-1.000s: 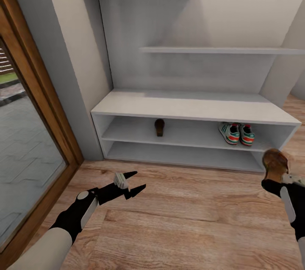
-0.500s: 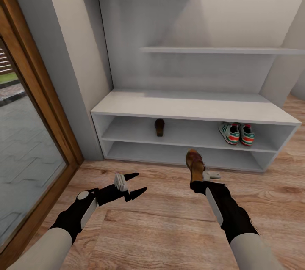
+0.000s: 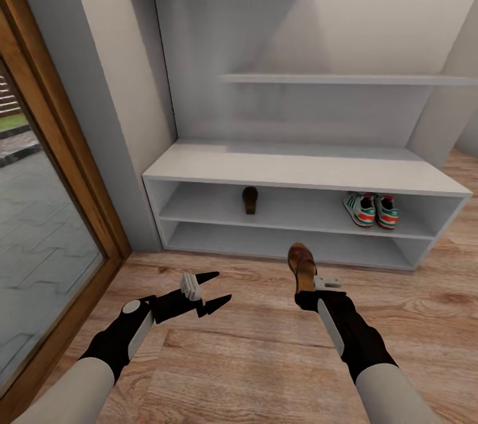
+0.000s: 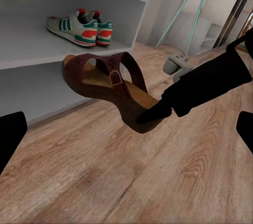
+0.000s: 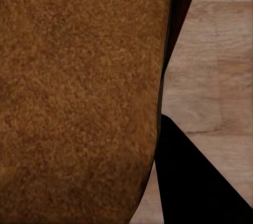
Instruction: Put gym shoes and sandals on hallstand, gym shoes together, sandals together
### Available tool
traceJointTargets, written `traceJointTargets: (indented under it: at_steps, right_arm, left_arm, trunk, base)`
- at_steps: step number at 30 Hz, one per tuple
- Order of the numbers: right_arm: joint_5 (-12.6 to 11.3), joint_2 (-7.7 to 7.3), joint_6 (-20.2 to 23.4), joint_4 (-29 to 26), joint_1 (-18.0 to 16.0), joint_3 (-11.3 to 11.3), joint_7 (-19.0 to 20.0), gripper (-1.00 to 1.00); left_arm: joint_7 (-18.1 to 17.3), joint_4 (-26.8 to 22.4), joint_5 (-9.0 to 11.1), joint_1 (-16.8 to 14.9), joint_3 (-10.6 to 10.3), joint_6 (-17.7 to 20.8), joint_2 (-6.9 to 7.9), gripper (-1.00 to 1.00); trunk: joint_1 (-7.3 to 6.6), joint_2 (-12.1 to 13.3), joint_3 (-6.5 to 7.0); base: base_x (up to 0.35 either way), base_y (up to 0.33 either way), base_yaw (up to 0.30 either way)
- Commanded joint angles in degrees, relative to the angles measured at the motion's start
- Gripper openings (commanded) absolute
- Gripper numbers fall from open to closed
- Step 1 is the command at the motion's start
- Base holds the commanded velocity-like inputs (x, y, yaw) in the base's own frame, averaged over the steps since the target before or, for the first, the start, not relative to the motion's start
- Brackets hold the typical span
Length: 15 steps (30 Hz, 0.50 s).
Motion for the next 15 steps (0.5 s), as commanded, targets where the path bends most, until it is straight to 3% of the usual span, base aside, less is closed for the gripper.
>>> traceJointTargets:
  at_steps: [1, 15]
  right_arm:
    - [-0.8, 0.00, 0.2, -0.1, 0.0, 0.1, -0.6, -1.00]
    - [-0.8, -0.11, 0.3, -0.8, 0.0, 0.2, -0.4, -1.00]
  left_arm:
    - [0.1, 0.1, 0.4, 0.0, -0.4, -0.3, 0.08, 1.00]
    - [0.1, 0.1, 0.4, 0.0, -0.4, -0.3, 0.05, 1.00]
  trunk:
    - [-0.01, 0.0, -0.05]
    - [-0.01, 0.0, -0.05]
  base:
    - [0.000, 0.000, 0.000]
    - [0.000, 0.000, 0.000]
